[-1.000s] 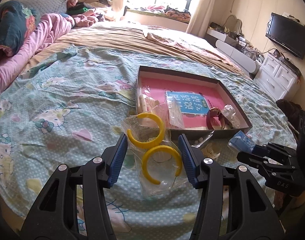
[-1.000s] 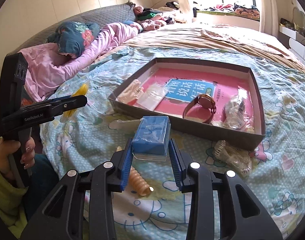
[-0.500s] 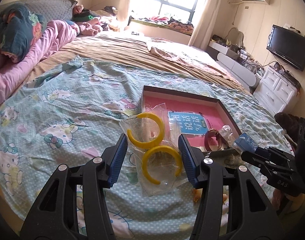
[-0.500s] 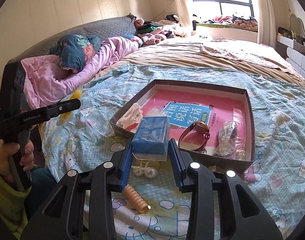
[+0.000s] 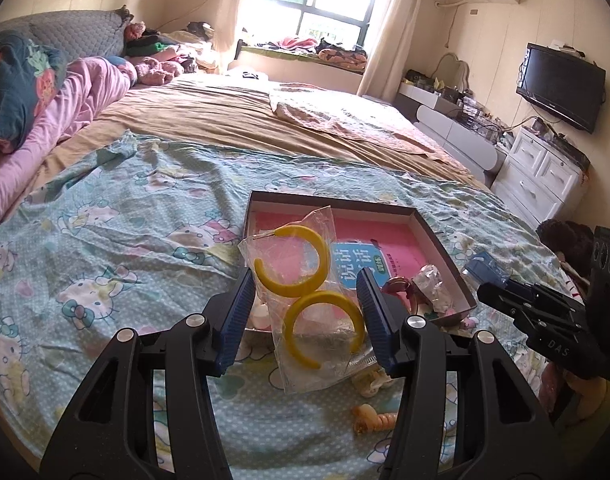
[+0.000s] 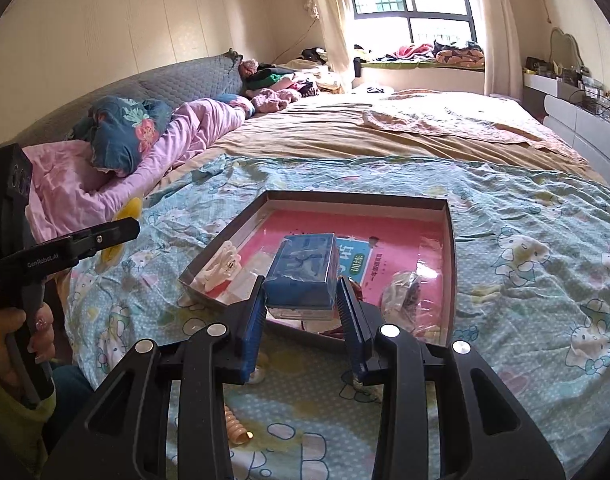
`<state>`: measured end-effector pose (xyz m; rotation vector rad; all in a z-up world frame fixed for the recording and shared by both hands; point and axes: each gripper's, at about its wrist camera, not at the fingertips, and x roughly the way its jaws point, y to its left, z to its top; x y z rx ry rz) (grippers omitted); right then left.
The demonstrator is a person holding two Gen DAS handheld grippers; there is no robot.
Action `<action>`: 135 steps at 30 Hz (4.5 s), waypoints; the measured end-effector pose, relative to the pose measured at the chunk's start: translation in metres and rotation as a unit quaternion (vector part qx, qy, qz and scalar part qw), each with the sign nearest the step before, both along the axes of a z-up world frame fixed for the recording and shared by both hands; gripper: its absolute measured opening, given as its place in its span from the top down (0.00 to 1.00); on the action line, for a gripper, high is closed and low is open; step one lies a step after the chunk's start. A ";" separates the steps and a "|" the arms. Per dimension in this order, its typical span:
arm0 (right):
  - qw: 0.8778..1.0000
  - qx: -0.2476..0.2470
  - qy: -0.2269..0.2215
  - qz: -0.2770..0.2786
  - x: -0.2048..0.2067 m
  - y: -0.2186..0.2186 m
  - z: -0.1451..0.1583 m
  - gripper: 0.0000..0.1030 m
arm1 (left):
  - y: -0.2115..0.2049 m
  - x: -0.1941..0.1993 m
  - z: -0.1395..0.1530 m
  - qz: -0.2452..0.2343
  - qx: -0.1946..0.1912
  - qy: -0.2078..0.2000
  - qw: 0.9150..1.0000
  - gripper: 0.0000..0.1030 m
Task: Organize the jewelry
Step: 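Lift and carry the bangle bag and blue box over the pink tray, then lower both items into the tray and open both grippers, then withdraw both grippers from the tray toward the remaining items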
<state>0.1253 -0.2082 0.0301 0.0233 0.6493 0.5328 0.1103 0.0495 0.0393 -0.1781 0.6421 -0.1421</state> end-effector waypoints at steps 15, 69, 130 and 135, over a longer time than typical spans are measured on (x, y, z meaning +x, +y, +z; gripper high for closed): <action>0.998 0.004 -0.011 -0.062 0.021 -0.035 0.002 0.67 | -0.033 0.028 -0.004 -0.034 0.007 0.003 0.999 0.57; 0.990 -0.050 0.055 -0.121 0.063 -0.039 -0.070 0.67 | -0.064 0.093 -0.088 -0.078 0.021 0.093 0.992 0.57; 0.995 -0.008 -0.017 -0.098 -0.005 -0.047 0.010 0.21 | -0.016 0.020 -0.006 0.000 -0.008 0.022 1.000 0.09; 0.996 -0.011 -0.018 -0.088 -0.011 -0.044 0.012 0.21 | -0.016 0.012 -0.007 -0.003 -0.005 0.024 1.000 0.09</action>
